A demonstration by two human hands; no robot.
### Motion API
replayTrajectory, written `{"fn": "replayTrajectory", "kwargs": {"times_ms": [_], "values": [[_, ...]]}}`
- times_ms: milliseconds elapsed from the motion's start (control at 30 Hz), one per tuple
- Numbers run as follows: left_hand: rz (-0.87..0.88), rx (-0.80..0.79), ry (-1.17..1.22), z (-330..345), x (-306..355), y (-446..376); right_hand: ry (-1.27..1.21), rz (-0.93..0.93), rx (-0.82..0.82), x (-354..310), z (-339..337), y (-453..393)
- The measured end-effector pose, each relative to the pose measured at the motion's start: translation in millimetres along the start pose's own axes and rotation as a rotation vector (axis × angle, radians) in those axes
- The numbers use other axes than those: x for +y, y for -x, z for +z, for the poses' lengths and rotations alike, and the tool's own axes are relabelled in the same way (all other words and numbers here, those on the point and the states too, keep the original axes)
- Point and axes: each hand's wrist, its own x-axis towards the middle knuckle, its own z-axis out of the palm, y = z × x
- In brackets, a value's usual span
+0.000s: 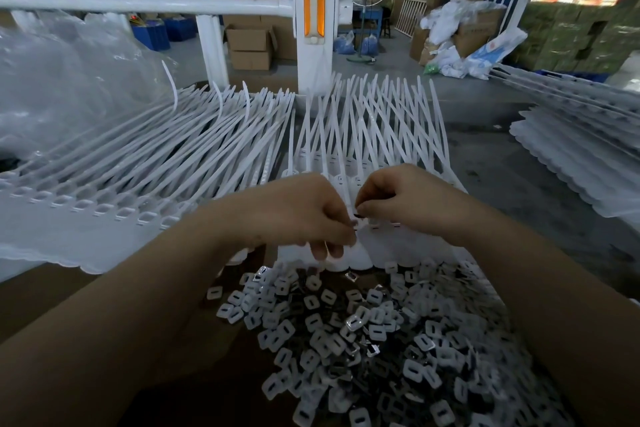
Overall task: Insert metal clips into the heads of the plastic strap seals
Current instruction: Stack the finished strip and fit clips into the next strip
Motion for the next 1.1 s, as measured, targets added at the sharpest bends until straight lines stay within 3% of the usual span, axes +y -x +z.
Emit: {"fn": "replayTrajectory", "kwargs": {"times_ms": [167,367,567,733,900,1100], "values": [[-0.126,0.104,0.26,-9.0,-7.5,0.3,-0.268,-0.07,-0.051,-6.1,-4.4,1.3],[-0.193,0.151,0.459,-11.5,-7.7,-1.4,-0.308,-0.124,-0.146,-10.2,-6.7,3.9],[-0.197,0.144,0.581,-11.4,-9.3,-0.5,-0.306,-0.104,-0.106,-10.2,-4.8,3.3],[-0.194,0.298,0.287,-10.9,-16.9,-5.1,-0.253,-0.046,-0.019,-6.3,-5.6,3.0],[-0.117,0.322,0.063,-2.0,-19.6,-7.3,-0.203,0.016,0.082,-2.5,-1.1,0.1],[-0.075,0.442,0.179,8.3,-17.1,-14.6,-0.202,-0.011,0.062,-3.8,2.6,0.9]]}}
